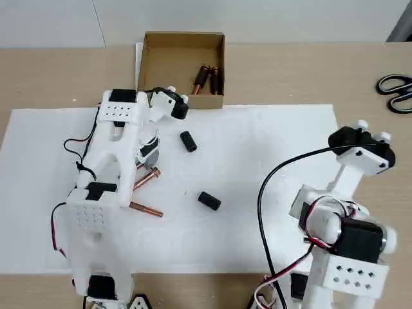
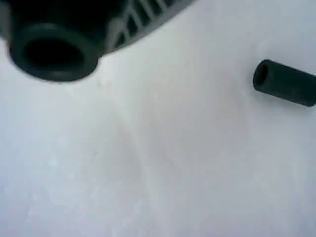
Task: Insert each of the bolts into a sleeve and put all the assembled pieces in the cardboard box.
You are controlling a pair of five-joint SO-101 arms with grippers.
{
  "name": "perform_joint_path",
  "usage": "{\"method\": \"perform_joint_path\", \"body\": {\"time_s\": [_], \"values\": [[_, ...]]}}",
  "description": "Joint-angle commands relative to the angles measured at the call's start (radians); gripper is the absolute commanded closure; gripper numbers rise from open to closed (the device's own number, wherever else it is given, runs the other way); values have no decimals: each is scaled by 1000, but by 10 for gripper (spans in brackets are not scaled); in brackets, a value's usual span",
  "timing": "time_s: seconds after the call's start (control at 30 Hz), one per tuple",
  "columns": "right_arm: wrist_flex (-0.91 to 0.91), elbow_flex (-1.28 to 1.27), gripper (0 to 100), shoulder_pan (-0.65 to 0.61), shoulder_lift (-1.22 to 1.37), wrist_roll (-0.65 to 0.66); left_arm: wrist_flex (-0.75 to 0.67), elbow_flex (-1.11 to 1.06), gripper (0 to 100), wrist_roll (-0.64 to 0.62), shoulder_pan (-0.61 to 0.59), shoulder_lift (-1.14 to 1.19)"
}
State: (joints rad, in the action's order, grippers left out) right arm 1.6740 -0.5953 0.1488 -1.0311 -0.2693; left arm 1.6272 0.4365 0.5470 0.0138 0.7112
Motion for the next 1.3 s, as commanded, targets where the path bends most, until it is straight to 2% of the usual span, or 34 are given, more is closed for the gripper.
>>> {"method": "perform_joint_path", "body": {"time_s": [0.0, 0.23, 0.37, 0.67, 1.0, 1.2, 1.27], "values": [[-8, 5, 995, 8, -4, 11, 15, 107, 906, 5, 9, 8], [-8, 5, 995, 10, -4, 11, 46, 145, 909, 44, 32, 14], [-8, 5, 995, 10, -4, 11, 46, 137, 994, 44, 34, 44], [-8, 5, 995, 7, -4, 11, 120, 193, 994, 40, 29, 41], [-8, 5, 995, 7, -4, 11, 123, 278, 994, -49, 69, -157], [-8, 5, 995, 5, -4, 11, 124, 274, 994, -57, 69, -198], [-8, 5, 995, 5, -4, 11, 124, 278, 994, -103, 61, -201]]}}
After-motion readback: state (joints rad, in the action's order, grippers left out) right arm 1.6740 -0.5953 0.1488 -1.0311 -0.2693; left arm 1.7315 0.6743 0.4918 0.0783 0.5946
